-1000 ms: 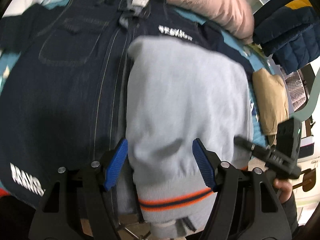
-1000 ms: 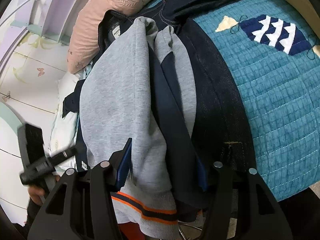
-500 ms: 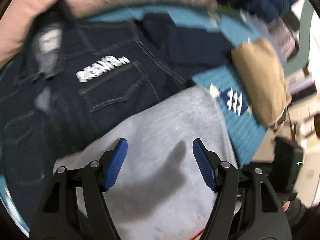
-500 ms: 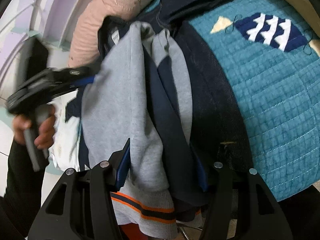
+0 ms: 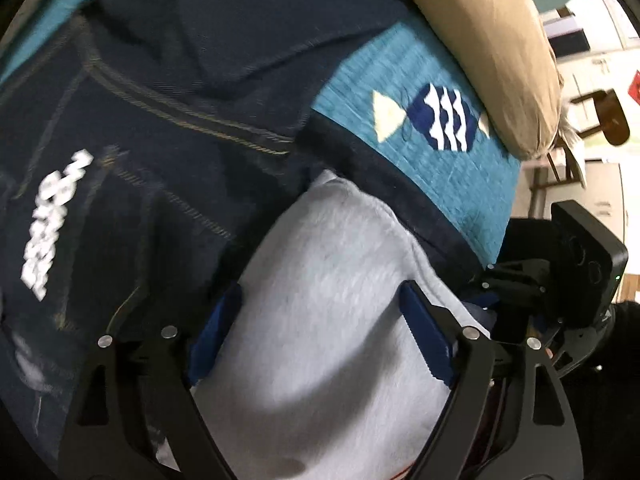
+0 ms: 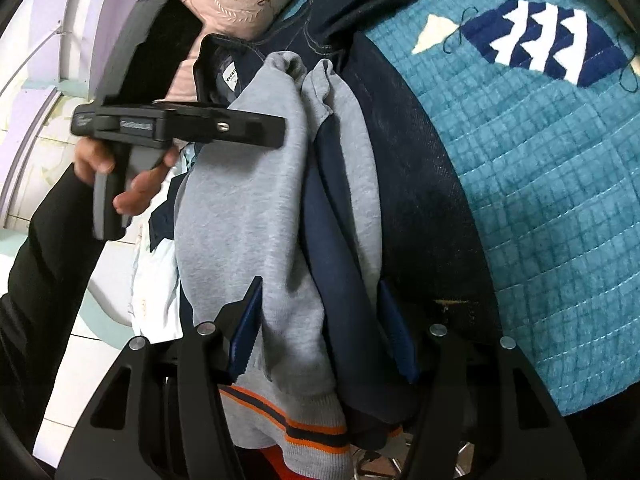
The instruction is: Fold large clothes
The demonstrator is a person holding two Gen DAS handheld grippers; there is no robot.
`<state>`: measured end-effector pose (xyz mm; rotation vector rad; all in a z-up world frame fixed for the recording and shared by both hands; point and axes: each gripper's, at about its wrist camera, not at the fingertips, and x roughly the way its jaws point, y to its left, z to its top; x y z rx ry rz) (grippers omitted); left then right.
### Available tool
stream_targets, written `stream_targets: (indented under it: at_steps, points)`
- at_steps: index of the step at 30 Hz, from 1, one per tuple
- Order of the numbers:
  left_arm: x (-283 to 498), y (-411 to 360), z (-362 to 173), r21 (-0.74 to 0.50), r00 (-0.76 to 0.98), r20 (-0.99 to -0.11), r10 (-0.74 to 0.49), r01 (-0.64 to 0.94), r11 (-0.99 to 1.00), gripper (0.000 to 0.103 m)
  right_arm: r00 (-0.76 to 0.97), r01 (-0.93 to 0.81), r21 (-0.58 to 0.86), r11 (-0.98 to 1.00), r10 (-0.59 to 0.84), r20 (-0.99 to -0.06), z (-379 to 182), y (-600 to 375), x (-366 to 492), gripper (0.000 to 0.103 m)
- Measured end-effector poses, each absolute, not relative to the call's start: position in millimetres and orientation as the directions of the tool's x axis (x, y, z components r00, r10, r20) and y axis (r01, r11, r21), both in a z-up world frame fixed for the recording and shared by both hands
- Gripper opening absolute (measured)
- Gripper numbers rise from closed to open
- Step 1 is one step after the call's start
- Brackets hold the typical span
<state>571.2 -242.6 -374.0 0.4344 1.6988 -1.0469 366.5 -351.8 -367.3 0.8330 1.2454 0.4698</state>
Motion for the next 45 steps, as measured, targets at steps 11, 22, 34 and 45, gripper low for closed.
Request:
stream_targets:
  at_steps: [11, 22, 34, 45]
  points:
    - [562.3, -243.4, -359.6, -0.441, -0.429, -0.893, -0.136, 0.773, 0.456, 0.048, 0.264, 0.132, 0.783, 0.608, 0.74, -0.619, -369.9, -364.6, 366.2, 0.055]
    - [543.7, -236.7, -347.5, -0.364, -0.29, -0.928, -0.232, 0.839, 0.406, 0.032, 0.269, 0.133, 0.763, 0.633, 0.718, -0.643, -364.9, -358.0, 368.7, 0.056]
    - [520.1, -181.3, -275.2, -0.399, -0.191, -0.87, -0.455, 0.814, 0.421, 0.024, 0.37, 0.008, 0.685, 0.728, 0.634, -0.679, -336.3, -343.3, 369.2, 0.067]
    - [511.0, -167.0, -259.9, -0.403, -0.165, -0.851, -0.498, 0.813, 0.42, 0.024, 0.299, -0.052, 0.737, 0.674, 0.715, -0.632, -352.8, -324.7, 390.9, 0.074]
